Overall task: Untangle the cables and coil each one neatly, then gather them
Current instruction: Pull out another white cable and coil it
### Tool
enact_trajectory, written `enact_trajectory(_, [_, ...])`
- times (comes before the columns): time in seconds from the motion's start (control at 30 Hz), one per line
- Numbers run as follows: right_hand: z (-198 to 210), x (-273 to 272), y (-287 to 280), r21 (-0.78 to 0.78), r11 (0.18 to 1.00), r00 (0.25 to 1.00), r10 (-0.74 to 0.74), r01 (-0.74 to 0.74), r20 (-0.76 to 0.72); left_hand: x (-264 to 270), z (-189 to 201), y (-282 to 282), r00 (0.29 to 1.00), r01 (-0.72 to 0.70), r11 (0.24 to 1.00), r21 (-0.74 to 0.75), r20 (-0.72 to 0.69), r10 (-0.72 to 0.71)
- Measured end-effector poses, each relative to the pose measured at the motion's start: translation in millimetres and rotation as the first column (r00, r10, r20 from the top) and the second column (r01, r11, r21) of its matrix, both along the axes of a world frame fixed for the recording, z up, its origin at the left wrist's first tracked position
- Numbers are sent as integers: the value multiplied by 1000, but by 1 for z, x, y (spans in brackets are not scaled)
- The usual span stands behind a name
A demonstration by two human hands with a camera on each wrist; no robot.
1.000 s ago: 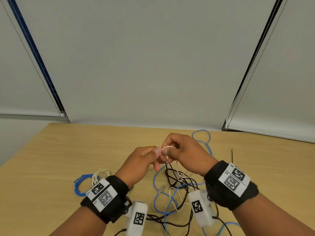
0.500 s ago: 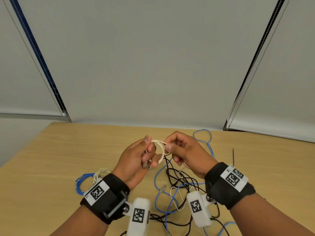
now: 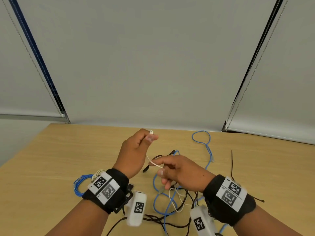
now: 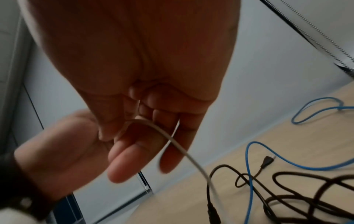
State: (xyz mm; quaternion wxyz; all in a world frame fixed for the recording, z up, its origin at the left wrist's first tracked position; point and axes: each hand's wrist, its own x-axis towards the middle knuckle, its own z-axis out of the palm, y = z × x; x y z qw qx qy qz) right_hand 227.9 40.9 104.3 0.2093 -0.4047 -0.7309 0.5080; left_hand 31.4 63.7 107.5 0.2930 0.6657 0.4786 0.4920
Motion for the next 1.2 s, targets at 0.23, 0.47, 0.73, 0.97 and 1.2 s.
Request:
enact_trajectory(0.23, [24,18,24,243,940,970,-224,239,-90,10,-13,-13,965,255,929,-268,7,-263])
enact_trajectory(0.47, [12,12,22,75,960,917,-234,271,-323,18,-8,-18,878,386,879,-280,406,-255])
enact_trajectory(0.73, [4,19,32,-106,970,919,-240,217,-313,14,1,-14,740,343,895,-284,669,-71])
enact_trajectory(0.97, [6,11,29,-75,982,934,-190,175,-304,16,3,-15,613,399,882,-249,788,-55])
enact_trajectory(1.2, [-9,2,21,-88,970,949,-238,225,-207,15,4,-11,568,403,900,-167,817,-102])
